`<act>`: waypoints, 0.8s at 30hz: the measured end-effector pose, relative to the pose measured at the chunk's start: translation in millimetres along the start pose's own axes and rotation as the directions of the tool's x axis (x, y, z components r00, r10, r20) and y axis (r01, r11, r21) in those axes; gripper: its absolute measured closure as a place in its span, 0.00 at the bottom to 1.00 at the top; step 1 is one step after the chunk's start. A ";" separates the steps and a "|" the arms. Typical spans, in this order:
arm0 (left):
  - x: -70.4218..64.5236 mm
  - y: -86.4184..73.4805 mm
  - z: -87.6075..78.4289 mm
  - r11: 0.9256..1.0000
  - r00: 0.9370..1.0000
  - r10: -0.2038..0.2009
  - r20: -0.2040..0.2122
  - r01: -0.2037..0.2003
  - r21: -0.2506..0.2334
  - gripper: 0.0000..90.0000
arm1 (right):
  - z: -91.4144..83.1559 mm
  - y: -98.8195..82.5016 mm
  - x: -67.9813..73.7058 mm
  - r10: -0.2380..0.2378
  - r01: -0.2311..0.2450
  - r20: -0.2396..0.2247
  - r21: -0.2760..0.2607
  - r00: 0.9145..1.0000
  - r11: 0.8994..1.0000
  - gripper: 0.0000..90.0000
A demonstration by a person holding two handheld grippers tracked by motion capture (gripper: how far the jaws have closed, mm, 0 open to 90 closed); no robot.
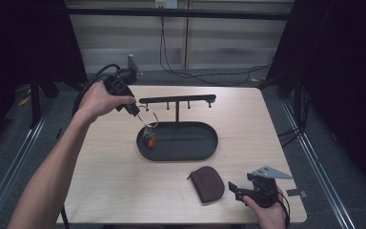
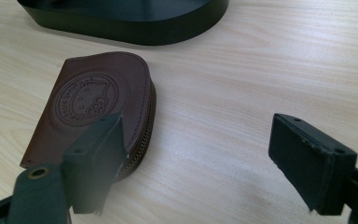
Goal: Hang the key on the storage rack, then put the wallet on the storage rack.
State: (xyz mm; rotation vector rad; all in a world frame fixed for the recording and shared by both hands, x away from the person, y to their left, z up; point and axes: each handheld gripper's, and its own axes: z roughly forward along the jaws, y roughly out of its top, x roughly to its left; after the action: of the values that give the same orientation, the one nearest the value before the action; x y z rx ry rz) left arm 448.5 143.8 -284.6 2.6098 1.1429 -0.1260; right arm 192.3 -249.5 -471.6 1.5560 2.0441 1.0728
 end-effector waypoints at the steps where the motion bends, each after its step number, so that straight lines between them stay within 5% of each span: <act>1: 1.0 -3.1 0.3 1.000 1.000 0.001 0.005 -0.001 0.004 0.83 | 0.1 0.1 0.0 0.001 -0.001 0.001 -0.002 1.000 1.000 0.21; 7: 4.6 -21.3 5.3 1.000 1.000 0.009 0.029 -0.009 -0.011 0.78 | -0.7 -0.3 -0.6 0.000 0.000 0.005 -0.004 1.000 1.000 0.21; 15: 0.8 -43.9 6.0 0.990 0.999 0.026 0.047 -0.019 -0.140 0.61 | -0.8 -0.4 -0.6 0.001 -0.001 0.008 -0.005 1.000 1.000 0.21; 19: -4.9 -53.0 8.9 0.989 0.997 0.050 0.053 -0.042 -0.145 0.53 | 0.4 0.4 -1.4 0.008 -0.008 0.008 -0.002 1.000 1.000 0.21; 24: -9.6 -71.0 19.2 0.982 0.991 0.059 0.120 -0.035 -0.188 0.50 | 0.0 0.0 -0.9 0.007 -0.007 0.009 -0.004 1.000 1.000 0.21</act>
State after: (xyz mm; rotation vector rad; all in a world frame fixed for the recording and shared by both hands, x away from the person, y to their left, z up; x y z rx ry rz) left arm 390.7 177.0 -317.2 2.4266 0.9991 -0.1620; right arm 192.5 -250.3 -471.7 1.5647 2.0307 1.0693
